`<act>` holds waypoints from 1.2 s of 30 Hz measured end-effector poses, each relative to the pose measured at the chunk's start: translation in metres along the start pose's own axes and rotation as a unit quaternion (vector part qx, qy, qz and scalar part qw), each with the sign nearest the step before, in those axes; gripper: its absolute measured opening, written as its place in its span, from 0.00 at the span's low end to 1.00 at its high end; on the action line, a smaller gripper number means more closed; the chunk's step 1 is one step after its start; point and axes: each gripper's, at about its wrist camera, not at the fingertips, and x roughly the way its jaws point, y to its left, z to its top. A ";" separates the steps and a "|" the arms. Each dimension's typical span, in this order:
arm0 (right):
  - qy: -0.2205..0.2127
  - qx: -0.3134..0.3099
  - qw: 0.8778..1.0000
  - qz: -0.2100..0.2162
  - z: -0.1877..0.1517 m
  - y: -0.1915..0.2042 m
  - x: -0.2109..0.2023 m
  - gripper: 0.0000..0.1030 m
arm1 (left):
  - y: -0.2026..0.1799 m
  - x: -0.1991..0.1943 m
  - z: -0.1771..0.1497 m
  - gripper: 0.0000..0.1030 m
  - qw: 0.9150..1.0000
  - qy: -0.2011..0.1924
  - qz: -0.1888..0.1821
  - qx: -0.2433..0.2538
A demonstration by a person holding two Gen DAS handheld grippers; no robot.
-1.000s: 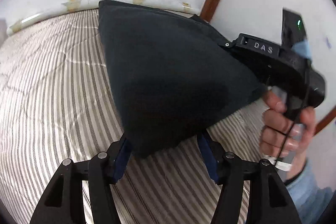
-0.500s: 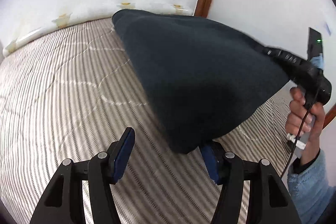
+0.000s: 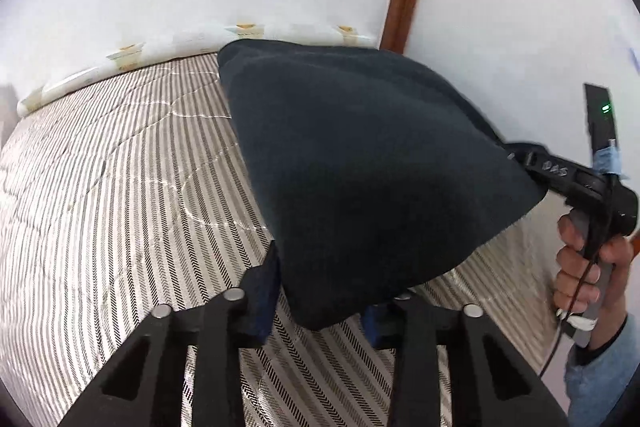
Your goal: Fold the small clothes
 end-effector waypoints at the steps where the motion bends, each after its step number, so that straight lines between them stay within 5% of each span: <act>1: -0.002 -0.006 1.000 -0.006 0.003 0.005 0.004 0.19 | 0.001 -0.003 0.001 0.24 1.000 -0.005 0.007 0.001; 5: -0.018 -0.051 0.998 -0.022 0.002 0.033 0.012 0.15 | 0.008 -0.019 0.005 0.20 0.998 -0.038 0.045 -0.011; 14: 0.015 -0.074 0.996 0.052 0.005 0.114 0.049 0.15 | 0.086 -0.054 -0.009 0.19 0.994 -0.040 0.085 -0.063; 19: -0.002 -0.096 0.989 0.112 -0.010 0.143 0.049 0.15 | 0.133 -0.071 -0.028 0.20 0.991 -0.032 0.091 -0.097; 27: -0.004 -0.169 0.984 0.060 -0.021 0.148 0.019 0.26 | 0.128 -0.066 -0.042 0.25 0.991 -0.007 0.090 -0.096; 31: -0.052 -0.197 0.978 0.036 -0.019 0.145 -0.019 0.31 | 0.129 -0.076 -0.053 0.27 0.993 -0.003 0.073 -0.090; 36: -0.086 -0.223 0.970 0.048 -0.017 0.159 -0.031 0.31 | 0.125 -0.102 -0.054 0.36 0.993 -0.042 0.069 -0.081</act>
